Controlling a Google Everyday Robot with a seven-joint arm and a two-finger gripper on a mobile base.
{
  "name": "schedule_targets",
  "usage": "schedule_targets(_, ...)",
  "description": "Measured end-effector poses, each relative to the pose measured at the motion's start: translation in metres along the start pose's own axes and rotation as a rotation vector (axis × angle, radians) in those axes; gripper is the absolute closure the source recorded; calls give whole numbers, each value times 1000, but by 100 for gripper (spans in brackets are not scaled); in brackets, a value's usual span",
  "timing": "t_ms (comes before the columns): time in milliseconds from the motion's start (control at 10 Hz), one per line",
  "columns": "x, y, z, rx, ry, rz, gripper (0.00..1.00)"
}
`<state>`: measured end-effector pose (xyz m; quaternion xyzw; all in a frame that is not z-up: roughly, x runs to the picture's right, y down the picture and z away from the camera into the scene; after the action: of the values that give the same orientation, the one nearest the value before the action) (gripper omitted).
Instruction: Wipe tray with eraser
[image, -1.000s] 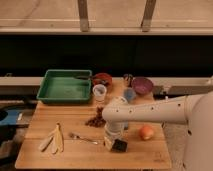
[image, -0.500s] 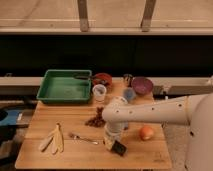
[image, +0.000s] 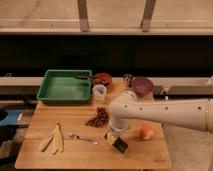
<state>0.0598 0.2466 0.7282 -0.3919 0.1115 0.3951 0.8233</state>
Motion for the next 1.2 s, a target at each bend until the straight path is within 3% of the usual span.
schedule_targets(300,-9,-18,-49,41,-69,9,100)
schedule_targets(600,-30,-60,-103,106,-138,22,100)
schedule_targets(800,-54,-84,-136,118,-220,13,100)
schedule_targets(1000,-100,-88,-159,117,-288,-30,100)
schedule_targets(1200,-145,-87,-171,98,-320,-73,100)
